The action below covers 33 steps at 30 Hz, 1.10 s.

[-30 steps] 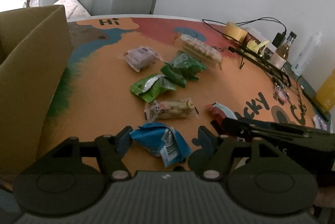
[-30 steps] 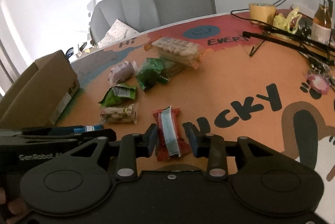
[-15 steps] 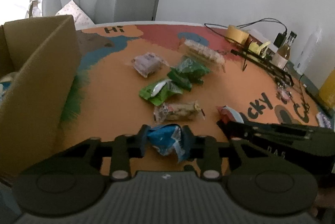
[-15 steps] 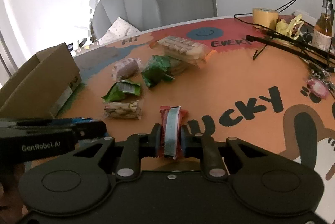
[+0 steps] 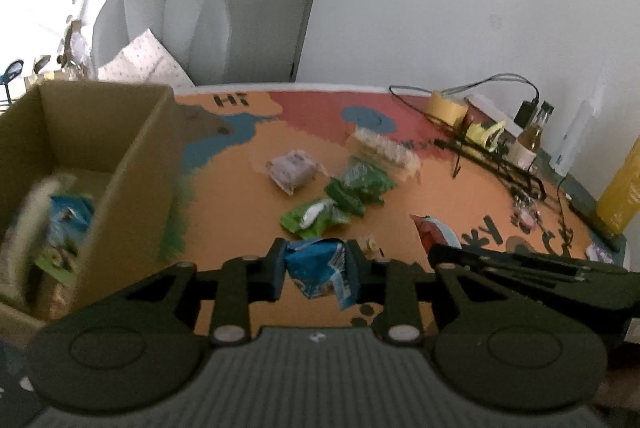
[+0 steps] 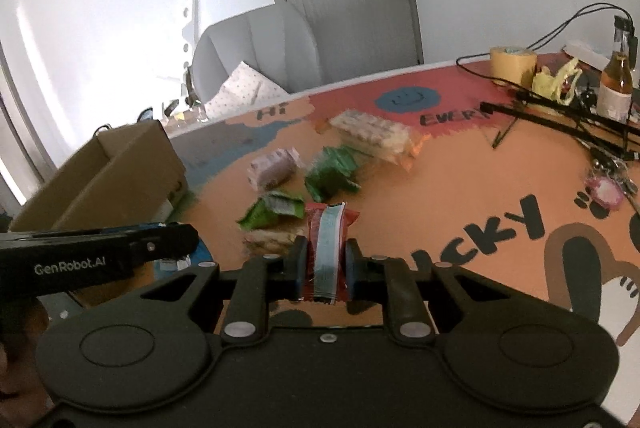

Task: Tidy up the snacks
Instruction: 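Carry the blue wrapper and red bar over the cardboard box with both tools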

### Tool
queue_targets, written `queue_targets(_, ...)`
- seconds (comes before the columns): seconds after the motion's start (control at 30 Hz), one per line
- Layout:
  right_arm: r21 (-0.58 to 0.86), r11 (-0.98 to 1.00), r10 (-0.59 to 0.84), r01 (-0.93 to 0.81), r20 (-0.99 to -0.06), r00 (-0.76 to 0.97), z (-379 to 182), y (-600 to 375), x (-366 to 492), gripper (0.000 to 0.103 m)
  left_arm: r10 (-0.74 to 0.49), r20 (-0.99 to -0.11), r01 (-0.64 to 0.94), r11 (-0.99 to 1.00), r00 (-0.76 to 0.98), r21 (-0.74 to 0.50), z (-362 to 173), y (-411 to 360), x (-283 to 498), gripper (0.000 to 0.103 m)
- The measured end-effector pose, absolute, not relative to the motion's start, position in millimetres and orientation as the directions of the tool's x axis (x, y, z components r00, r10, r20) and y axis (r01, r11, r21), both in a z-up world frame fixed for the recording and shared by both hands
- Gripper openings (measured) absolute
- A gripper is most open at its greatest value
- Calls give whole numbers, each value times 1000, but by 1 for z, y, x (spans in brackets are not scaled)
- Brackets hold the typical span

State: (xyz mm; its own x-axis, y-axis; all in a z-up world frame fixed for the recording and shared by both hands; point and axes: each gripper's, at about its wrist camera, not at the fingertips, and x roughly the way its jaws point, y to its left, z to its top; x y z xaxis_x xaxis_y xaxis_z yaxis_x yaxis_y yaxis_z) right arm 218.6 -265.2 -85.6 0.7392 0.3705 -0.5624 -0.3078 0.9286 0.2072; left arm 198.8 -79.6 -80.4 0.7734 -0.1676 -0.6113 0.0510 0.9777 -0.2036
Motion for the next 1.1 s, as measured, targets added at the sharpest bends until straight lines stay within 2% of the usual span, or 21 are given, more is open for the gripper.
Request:
queue_targets(0.7,213,906,424,-366,-478,769,-46,-222,215,18,-71,-515,-35,981,854,-192,-30,-18,180,29)
queue_targets(1.1,214,872,488,-440,-449,749,-30,-180,215,18,-2,-495,-104,977,869,-186,-14,27,171,29)
